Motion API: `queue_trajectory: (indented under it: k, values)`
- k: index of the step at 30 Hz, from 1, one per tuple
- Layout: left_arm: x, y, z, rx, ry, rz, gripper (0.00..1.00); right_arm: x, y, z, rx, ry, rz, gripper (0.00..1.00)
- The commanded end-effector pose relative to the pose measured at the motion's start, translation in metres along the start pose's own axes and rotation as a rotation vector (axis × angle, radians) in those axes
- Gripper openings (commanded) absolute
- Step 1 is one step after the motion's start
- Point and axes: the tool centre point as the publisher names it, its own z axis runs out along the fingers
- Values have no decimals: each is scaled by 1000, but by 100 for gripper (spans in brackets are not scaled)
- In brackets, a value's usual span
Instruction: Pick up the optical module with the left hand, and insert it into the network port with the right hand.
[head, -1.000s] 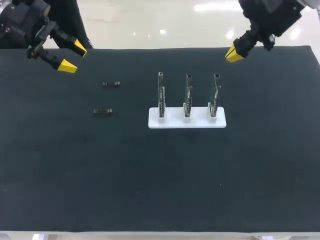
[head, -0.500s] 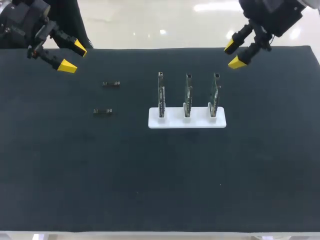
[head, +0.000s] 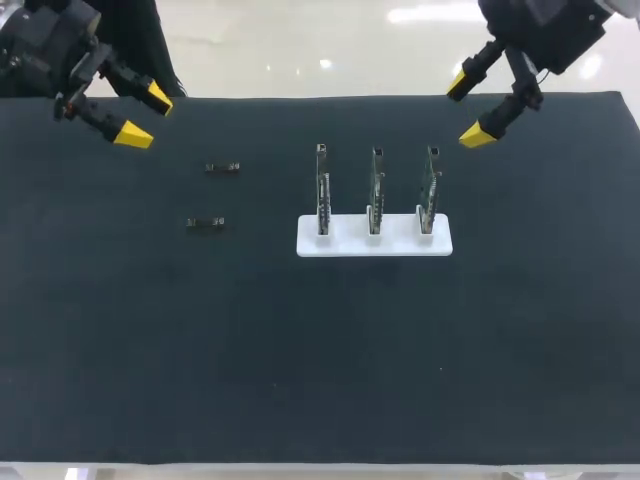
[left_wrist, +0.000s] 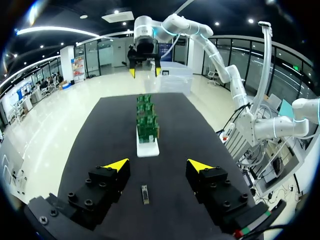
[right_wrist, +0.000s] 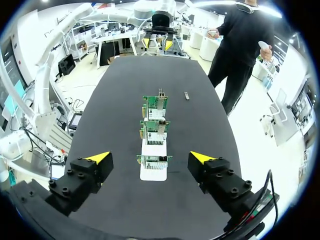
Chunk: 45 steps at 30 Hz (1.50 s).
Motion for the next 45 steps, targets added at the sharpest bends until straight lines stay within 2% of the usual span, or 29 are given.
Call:
queue_trajectory:
  k: [1,3,9,12,18,21,30,45]
  values:
    - [1,3,0,-29,176,-7,100,0,1,0,1,0,0,100]
    - [8,8,4,-58,281,-24,100,0,1,0,1,0,0,100]
    - [29,21,24,-148,483,-53,100,0,1,0,1,0,0,100]
    - [38,29,31,-186,549,-59,100,0,1,0,1,0,0,100]
    - [55,34,48,-250,671,-79,100,0,1,0,1,0,0,100]
    - [66,33,55,-262,713,-97,100,0,1,0,1,0,0,100]
    - [98,35,70,-254,747,-92,100,0,1,0,1,0,0,100]
    - [125,44,90,-230,817,-129,100,0,1,0,1,0,0,100]
